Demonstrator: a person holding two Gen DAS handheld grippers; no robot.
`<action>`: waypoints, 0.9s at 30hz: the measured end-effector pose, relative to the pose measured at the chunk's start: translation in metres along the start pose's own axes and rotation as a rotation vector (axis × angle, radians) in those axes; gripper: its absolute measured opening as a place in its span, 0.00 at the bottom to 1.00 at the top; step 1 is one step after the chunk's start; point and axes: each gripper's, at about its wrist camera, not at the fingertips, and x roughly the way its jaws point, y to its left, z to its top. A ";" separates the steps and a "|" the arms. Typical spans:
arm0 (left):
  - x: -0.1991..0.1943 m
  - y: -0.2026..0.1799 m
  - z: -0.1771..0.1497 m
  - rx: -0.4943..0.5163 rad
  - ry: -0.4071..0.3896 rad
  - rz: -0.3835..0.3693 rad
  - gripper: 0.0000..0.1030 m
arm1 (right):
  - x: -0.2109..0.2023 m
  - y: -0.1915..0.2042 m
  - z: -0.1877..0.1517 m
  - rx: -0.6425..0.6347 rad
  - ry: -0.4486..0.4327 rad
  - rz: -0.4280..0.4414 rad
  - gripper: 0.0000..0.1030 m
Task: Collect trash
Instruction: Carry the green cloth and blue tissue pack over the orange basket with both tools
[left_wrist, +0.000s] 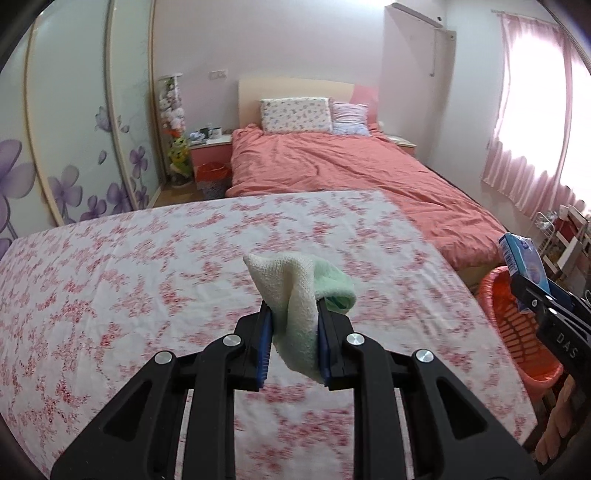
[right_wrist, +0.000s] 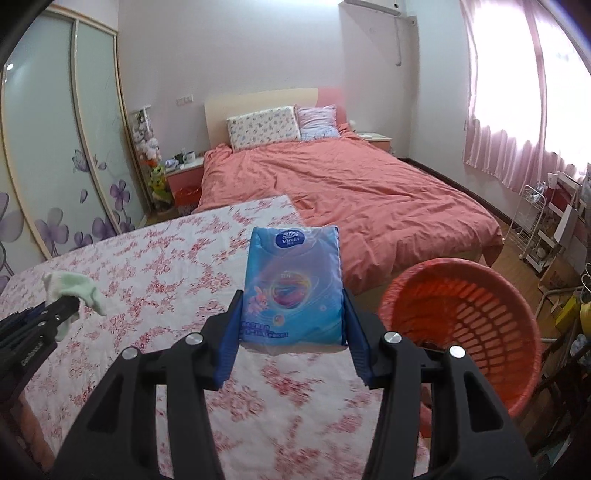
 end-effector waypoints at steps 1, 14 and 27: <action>-0.002 -0.005 0.000 0.005 -0.003 -0.007 0.20 | -0.005 -0.005 0.000 0.006 -0.007 -0.002 0.49; -0.016 -0.086 0.000 0.081 -0.022 -0.129 0.20 | -0.047 -0.078 -0.011 0.096 -0.052 -0.048 0.49; -0.015 -0.169 -0.003 0.155 -0.036 -0.306 0.20 | -0.068 -0.157 -0.029 0.159 -0.129 -0.116 0.49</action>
